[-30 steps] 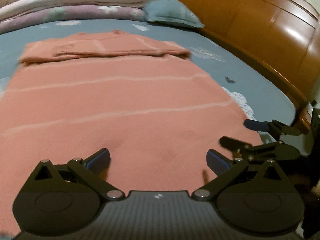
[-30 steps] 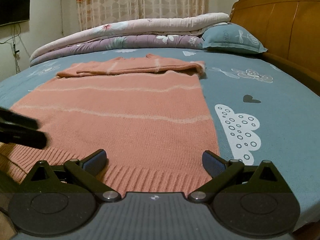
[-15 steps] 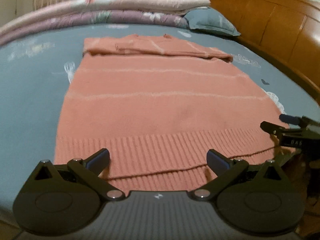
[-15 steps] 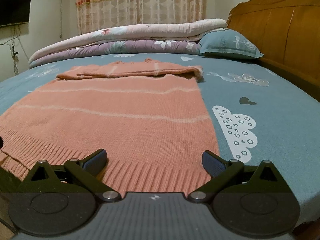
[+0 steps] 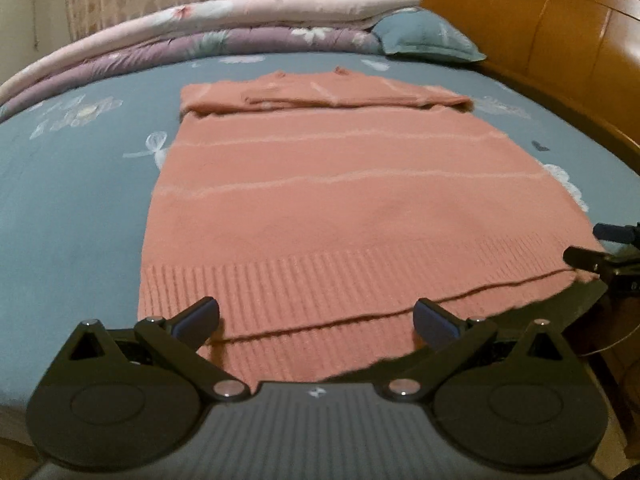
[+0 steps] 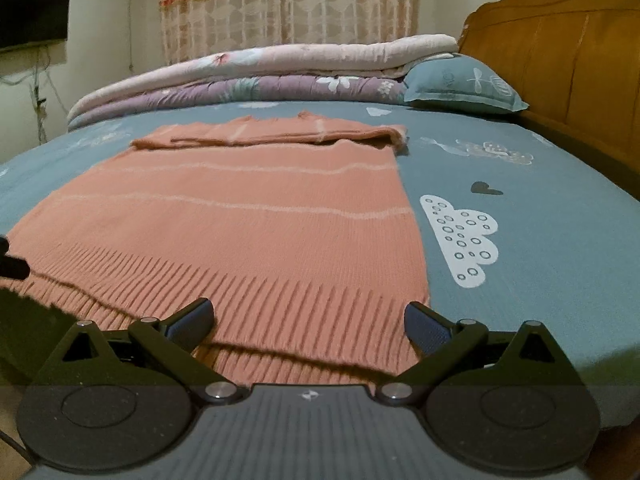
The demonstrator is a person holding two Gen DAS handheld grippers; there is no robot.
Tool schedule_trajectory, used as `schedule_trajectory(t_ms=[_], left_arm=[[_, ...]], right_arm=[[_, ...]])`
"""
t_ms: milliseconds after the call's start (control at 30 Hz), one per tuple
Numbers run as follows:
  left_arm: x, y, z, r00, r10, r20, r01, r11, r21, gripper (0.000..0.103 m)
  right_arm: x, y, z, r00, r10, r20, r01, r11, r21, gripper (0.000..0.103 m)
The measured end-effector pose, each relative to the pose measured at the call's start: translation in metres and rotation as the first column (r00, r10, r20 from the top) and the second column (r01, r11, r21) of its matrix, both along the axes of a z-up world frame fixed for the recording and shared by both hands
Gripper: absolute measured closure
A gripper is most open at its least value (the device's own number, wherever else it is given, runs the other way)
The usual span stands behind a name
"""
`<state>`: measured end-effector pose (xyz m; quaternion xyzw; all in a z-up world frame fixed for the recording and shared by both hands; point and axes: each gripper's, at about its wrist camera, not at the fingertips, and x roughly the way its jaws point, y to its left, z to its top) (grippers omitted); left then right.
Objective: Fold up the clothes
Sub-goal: 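Move both tools down to the ribbed hem of the pink sweater, then grasp the ribbed hem with both tools and lift it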
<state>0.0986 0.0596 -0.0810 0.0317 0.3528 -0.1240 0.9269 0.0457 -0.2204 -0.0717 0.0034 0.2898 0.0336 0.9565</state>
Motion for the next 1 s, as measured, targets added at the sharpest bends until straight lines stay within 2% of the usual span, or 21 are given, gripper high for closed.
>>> schedule_trajectory(t_ms=[100,200,267,333,367,567,800,900,1000], left_arm=[[-0.002,-0.014,0.005,0.998,-0.047,0.043,0.047,0.999,0.005,0.001],[0.000,-0.034,0.006,0.992,-0.104,0.072,0.102,0.994,0.027,0.001],[0.001,-0.048,0.001,0.987,-0.136,0.080,0.131,0.990,0.059,0.001],[0.004,-0.057,-0.008,0.988,-0.145,0.051,0.142,0.987,0.071,0.001],[0.006,-0.059,-0.014,0.991,-0.132,0.024,0.131,0.989,0.066,0.001],[-0.011,-0.052,-0.012,0.991,-0.123,0.041,0.122,0.992,0.043,0.001],[-0.015,-0.032,-0.008,0.998,-0.035,0.054,0.034,0.999,0.026,0.001],[-0.015,-0.020,-0.011,1.000,0.009,0.028,-0.008,1.000,-0.005,0.001],[-0.019,-0.011,-0.011,1.000,0.014,0.020,-0.013,0.999,-0.033,0.001]], right_arm=[[-0.012,-0.001,0.003,1.000,0.007,-0.013,-0.007,1.000,0.013,0.000],[-0.029,0.003,0.003,1.000,0.020,-0.009,-0.020,0.999,-0.026,0.000],[-0.037,0.007,0.003,1.000,0.028,-0.012,-0.029,0.998,-0.055,0.000],[-0.045,0.010,0.003,0.999,0.040,-0.013,-0.041,0.996,-0.081,0.000],[-0.047,0.011,0.003,0.999,0.041,-0.015,-0.043,0.995,-0.090,0.000],[-0.054,0.013,0.004,0.998,0.063,-0.027,-0.066,0.991,-0.115,0.000],[-0.047,0.026,0.012,0.994,0.106,-0.007,-0.106,0.989,-0.104,0.000],[-0.049,0.032,0.012,0.992,0.125,-0.007,-0.125,0.986,-0.111,0.000],[-0.050,0.034,0.010,0.992,0.126,-0.018,-0.127,0.986,-0.110,0.000]])
